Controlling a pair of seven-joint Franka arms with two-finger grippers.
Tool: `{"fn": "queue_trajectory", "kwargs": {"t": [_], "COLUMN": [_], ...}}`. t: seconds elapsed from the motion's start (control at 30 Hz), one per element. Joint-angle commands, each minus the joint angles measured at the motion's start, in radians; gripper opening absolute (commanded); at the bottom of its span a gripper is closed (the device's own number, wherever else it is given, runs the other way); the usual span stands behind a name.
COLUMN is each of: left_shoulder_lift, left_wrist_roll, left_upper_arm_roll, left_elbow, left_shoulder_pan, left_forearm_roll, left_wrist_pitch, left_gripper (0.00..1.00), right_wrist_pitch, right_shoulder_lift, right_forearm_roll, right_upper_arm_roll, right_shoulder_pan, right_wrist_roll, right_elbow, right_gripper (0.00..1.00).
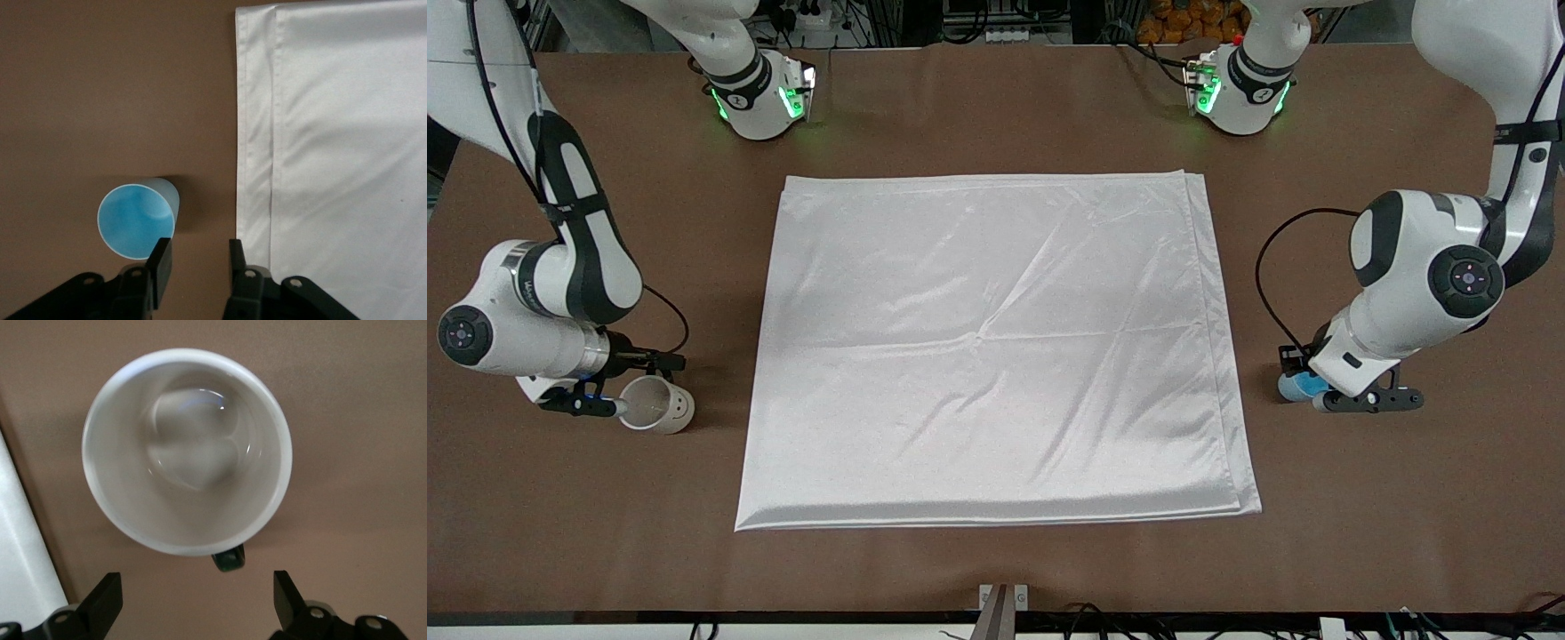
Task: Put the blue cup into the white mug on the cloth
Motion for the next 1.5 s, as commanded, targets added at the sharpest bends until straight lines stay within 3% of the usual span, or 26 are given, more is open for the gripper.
{"fn": "queue_trajectory", "kwargs": {"t": [0.0,0.07,0.73,0.83,0.93,0.97,1.13,1.23,1.33,1.37,1.47], "left_shoulder_lift": [0.027,0.032,0.130,0.142,0.158,0.162,0.184,0.193,0.198,0.198,0.198], "left_wrist_roll": [0.013,0.013,0.013,0.013,0.013,0.013,0.012,0.013,0.013,0.012,0.013], "left_upper_arm_roll": [-0.005,-0.005,-0.004,-0.004,-0.004,-0.004,-0.004,-0.004,-0.004,-0.004,-0.002], "left_elbow": [0.002,0.002,0.002,0.002,0.002,0.002,0.002,0.000,-0.006,-0.010,-0.023], "left_shoulder_pan": [0.008,0.008,0.028,0.028,0.036,0.041,0.044,0.044,0.050,0.050,0.054], "left_forearm_roll": [0.028,0.028,0.043,0.043,0.043,0.043,0.043,0.043,0.043,0.043,0.043], "left_wrist_pitch": [0.039,0.047,0.119,0.122,0.126,0.131,0.140,0.140,0.140,0.140,0.143], "left_gripper": [0.82,1.00,1.00,1.00,1.00,1.00,1.00,1.00,0.99,0.93,0.58], "right_wrist_pitch": [0.033,0.048,0.209,0.223,0.226,0.226,0.226,0.226,0.226,0.226,0.226], "right_shoulder_lift": [0.006,0.012,0.070,0.079,0.079,0.079,0.079,0.079,0.079,0.079,0.078], "right_forearm_roll": [-0.007,-0.007,-0.013,-0.013,-0.026,-0.035,-0.044,-0.044,-0.044,-0.044,-0.044], "right_upper_arm_roll": [0.005,0.005,0.002,0.002,0.001,0.002,0.002,0.002,0.002,0.002,0.002], "right_shoulder_pan": [0.003,0.008,-0.004,-0.009,-0.008,-0.004,-0.004,-0.001,0.002,0.003,0.005], "right_wrist_roll": [-0.009,-0.007,-0.019,-0.021,-0.028,-0.032,-0.033,-0.033,-0.033,-0.033,-0.033], "right_elbow": [0.000,0.002,0.002,0.002,0.002,0.002,0.002,0.000,0.002,0.002,0.000], "right_gripper": [1.00,1.00,0.98,0.84,0.50,0.42,0.31,0.13,0.09,0.08,0.04]}}
